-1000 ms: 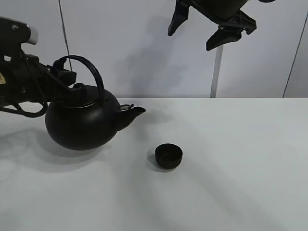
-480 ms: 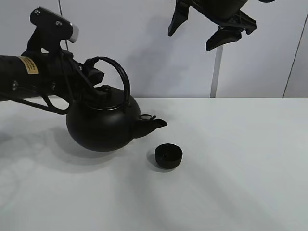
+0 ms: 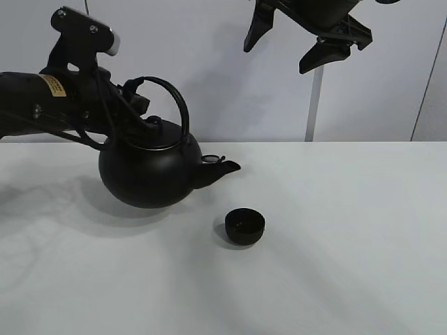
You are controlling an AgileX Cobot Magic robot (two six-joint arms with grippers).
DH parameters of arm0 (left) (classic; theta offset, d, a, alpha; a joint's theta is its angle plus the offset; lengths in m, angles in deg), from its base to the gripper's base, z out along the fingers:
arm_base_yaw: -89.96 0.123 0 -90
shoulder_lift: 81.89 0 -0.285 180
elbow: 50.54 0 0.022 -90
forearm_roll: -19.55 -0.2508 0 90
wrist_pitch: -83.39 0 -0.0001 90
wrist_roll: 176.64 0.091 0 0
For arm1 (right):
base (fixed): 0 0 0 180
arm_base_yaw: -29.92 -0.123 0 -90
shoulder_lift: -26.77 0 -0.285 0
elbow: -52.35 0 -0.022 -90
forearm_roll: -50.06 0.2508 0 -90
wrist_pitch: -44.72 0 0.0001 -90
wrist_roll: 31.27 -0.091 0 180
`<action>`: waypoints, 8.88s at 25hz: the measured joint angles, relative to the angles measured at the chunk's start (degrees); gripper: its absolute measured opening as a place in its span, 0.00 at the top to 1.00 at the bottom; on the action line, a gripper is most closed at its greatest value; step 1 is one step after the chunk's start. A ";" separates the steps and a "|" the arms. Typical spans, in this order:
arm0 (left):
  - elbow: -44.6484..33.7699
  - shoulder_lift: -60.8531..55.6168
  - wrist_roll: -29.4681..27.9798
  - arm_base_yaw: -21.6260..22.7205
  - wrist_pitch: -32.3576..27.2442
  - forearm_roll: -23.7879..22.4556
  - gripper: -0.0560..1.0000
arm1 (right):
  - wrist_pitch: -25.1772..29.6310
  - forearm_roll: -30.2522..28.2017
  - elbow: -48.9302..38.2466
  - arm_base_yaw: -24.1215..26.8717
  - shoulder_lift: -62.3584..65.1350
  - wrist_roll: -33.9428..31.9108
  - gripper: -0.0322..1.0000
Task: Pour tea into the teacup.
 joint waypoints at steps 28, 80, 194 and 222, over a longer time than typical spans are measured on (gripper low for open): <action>2.31 2.58 12.04 -3.21 -0.93 5.49 0.86 | -0.06 0.00 0.00 0.00 0.00 0.00 0.38; 4.17 4.53 14.40 -5.28 -0.93 10.50 0.86 | -0.16 0.00 0.00 0.00 0.00 0.00 0.38; -26.76 -2.14 -5.26 -5.40 25.09 18.94 0.64 | -0.36 0.00 0.00 0.00 0.00 0.00 0.38; -34.36 -7.70 -7.15 -5.46 26.64 17.10 0.37 | -0.36 0.00 0.00 0.00 0.00 0.00 0.38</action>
